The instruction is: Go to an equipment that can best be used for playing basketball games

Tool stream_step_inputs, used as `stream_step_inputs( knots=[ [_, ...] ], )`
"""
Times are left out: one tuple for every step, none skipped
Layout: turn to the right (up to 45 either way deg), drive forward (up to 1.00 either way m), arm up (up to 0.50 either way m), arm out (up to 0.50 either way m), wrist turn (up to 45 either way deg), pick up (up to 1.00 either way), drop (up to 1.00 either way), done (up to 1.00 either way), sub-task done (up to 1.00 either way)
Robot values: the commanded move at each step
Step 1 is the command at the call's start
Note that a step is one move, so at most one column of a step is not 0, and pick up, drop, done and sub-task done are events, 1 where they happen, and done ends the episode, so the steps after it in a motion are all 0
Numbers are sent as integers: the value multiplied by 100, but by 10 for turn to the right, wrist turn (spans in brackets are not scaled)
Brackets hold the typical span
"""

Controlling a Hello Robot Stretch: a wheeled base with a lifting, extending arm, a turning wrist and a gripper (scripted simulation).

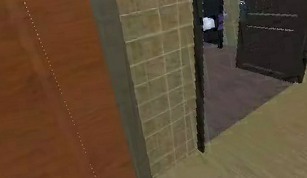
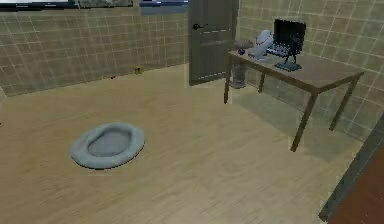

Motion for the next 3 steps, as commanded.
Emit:
stream_step_inputs(
  knots=[
    [450,0,0,0,0,0,0,0,0],
    [450,0,0,0,0,0,0,0,0],
    [0,100,0,0,0,0,0,0,0]
  ],
)
